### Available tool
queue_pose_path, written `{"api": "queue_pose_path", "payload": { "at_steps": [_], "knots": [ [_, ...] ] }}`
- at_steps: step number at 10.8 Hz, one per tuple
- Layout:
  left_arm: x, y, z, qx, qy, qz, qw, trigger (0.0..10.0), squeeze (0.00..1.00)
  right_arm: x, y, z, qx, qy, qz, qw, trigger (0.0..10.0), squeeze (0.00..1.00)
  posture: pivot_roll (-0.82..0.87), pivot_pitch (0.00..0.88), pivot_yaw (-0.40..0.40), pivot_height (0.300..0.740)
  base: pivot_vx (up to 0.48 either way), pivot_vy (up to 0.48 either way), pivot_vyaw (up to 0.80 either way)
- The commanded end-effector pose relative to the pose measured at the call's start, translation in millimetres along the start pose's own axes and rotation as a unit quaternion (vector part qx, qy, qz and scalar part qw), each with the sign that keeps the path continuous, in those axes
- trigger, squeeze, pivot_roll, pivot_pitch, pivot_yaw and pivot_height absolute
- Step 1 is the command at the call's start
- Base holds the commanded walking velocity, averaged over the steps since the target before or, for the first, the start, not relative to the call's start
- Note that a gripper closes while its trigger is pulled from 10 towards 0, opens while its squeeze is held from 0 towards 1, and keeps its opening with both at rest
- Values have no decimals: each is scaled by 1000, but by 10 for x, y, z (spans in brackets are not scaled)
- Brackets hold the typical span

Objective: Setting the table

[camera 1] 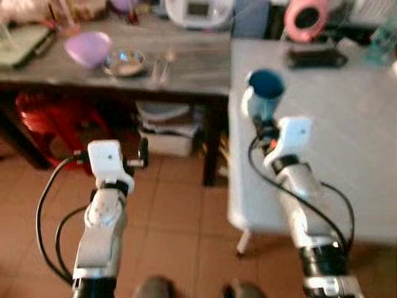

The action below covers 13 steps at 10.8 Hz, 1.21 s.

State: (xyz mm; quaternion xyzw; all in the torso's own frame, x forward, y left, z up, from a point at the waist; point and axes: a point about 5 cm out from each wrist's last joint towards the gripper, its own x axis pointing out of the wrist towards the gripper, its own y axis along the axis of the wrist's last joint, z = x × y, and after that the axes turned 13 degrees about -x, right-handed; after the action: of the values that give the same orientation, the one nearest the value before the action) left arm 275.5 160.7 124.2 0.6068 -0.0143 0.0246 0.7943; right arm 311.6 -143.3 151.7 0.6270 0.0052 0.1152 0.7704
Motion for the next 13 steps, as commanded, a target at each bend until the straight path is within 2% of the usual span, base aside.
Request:
{"api": "queue_pose_path", "payload": {
  "at_steps": [1,2,4,10,13],
  "knots": [
    [-15,35,-71,5,5,6,1000,10000,0,28,104,-103,12,19,23,999,3961,0,53,86,12,740,368,307,0],
    [-15,27,-57,2,3,5,1000,10000,0,32,114,-105,12,23,24,999,10000,0,50,87,14,740,368,307,0],
    [-1,35,-37,4,-3,7,1000,10000,0,30,112,-93,7,23,23,999,10000,0,46,89,13,740,368,309,0],
    [-41,48,128,25,-38,22,999,10000,0,76,159,-83,4,14,26,1000,10000,0,44,96,4,740,480,0,0],
    [-73,59,148,19,-39,25,999,10000,0,107,203,-93,4,19,35,999,10000,0,48,100,5,740,472,0,0]
  ]
}}
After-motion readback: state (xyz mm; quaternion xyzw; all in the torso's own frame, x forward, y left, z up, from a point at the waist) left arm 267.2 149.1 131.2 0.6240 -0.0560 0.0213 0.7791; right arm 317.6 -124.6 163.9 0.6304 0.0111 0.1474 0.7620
